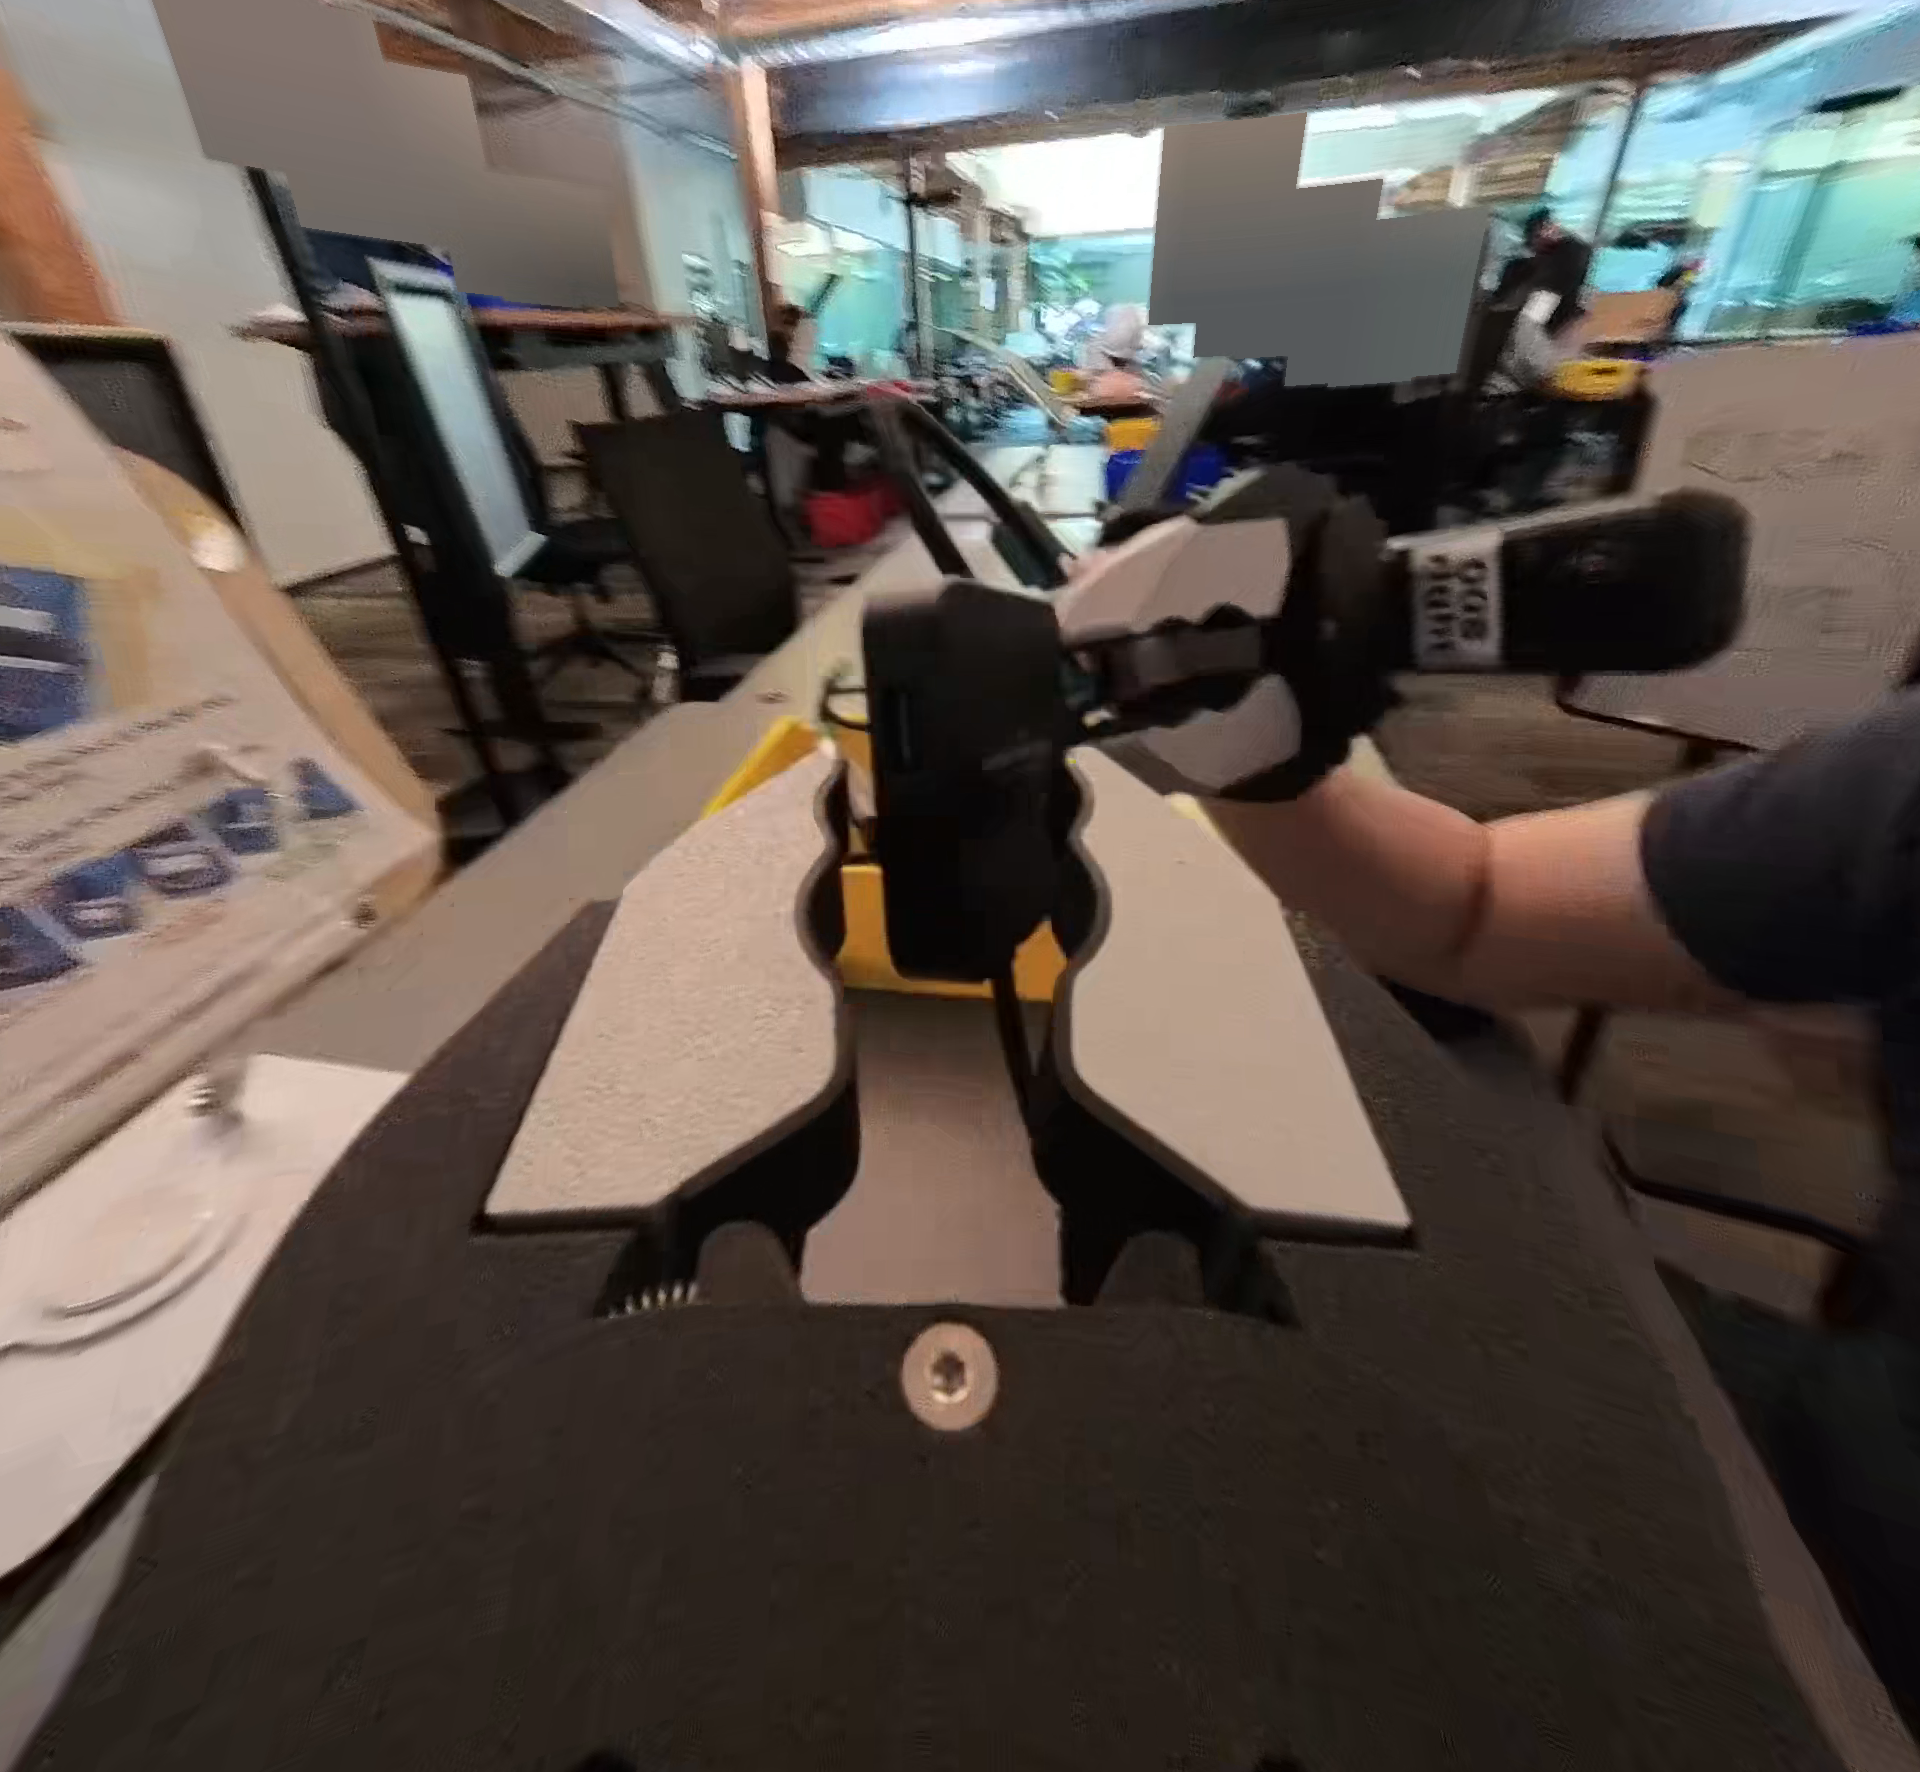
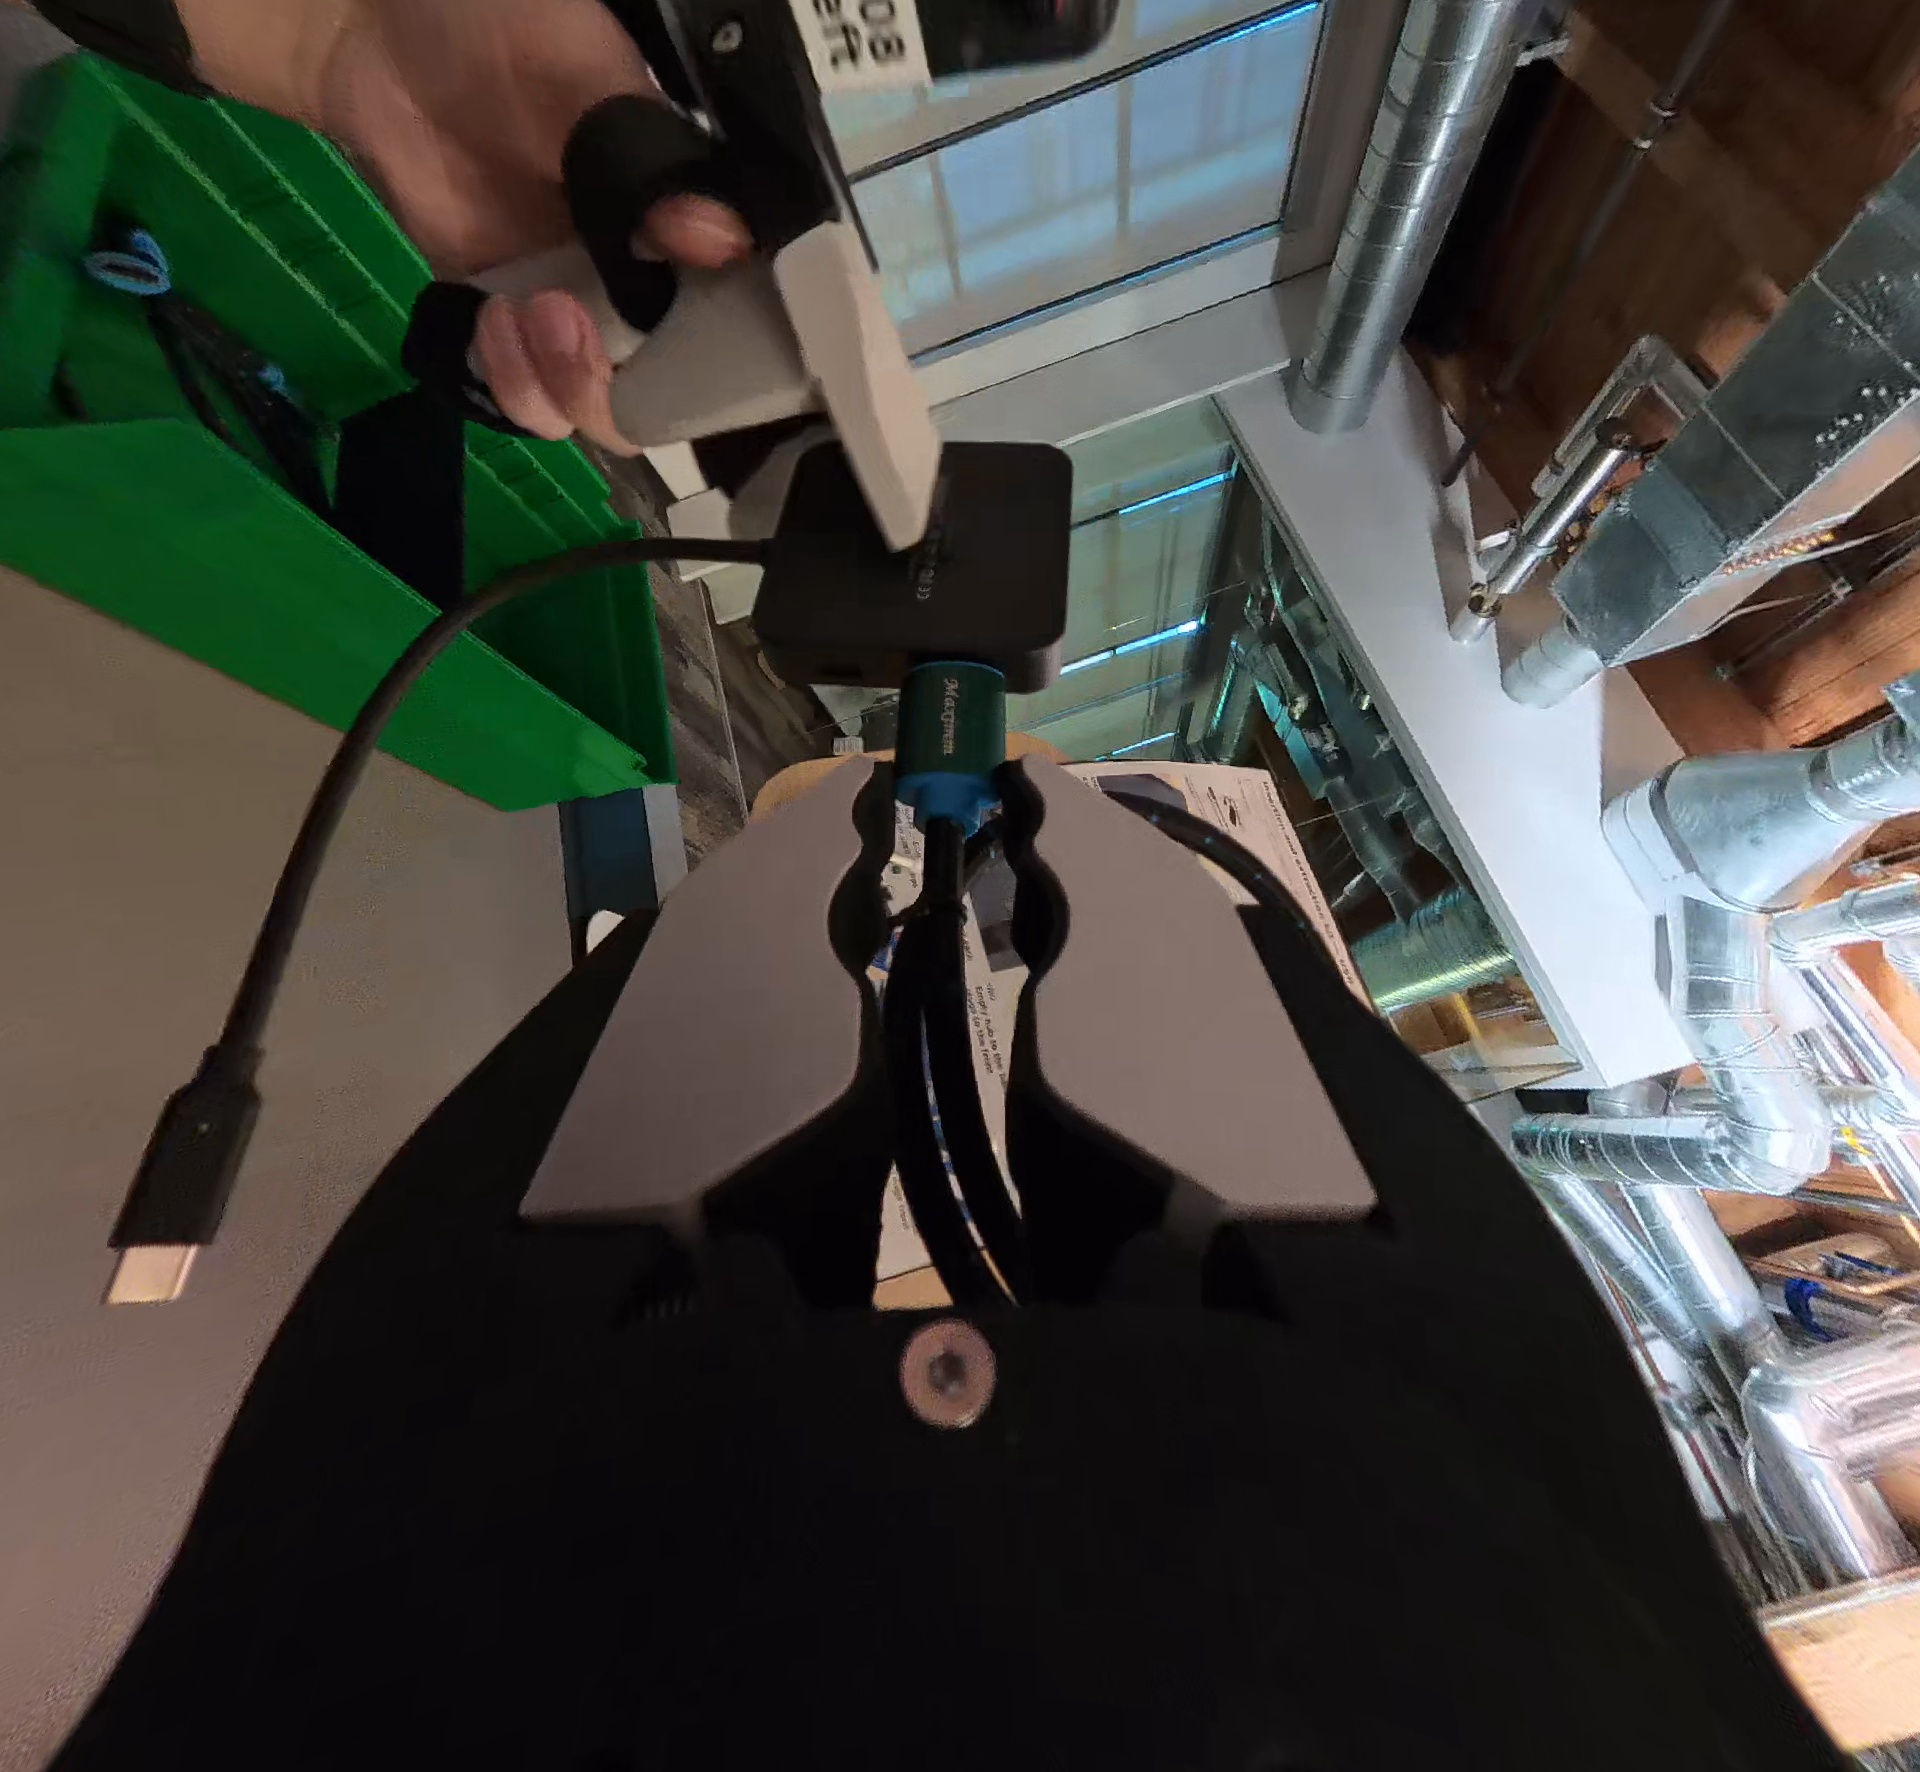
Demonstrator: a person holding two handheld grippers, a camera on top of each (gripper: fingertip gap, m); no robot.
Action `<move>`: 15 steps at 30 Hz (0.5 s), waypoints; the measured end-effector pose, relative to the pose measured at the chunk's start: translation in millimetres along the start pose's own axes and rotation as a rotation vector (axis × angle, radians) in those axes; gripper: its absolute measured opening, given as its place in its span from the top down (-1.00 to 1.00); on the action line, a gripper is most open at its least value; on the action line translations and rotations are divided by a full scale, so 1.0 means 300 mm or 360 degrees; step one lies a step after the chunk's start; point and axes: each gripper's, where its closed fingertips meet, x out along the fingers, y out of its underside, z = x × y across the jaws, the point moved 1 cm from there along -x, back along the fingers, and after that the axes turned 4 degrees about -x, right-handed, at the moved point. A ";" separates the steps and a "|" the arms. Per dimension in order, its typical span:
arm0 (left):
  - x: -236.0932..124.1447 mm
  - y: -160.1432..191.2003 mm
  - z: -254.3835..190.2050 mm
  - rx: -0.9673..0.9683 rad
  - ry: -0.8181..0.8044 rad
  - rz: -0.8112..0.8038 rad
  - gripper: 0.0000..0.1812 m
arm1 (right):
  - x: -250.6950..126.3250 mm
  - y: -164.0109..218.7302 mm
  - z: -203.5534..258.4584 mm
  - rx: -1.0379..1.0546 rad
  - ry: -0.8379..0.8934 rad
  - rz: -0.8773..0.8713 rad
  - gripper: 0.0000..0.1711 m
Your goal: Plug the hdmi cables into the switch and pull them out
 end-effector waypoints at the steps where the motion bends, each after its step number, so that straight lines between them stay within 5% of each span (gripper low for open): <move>1: 0.009 0.029 -0.011 -0.0007 0.0069 0.0067 0.69 | -0.001 -0.005 0.007 0.0010 -0.0028 -0.0020 0.77; 15: 0.052 -0.011 -0.041 -0.0301 0.0298 -0.0219 0.85 | -0.023 0.016 -0.050 0.0304 -0.0004 -0.0018 0.78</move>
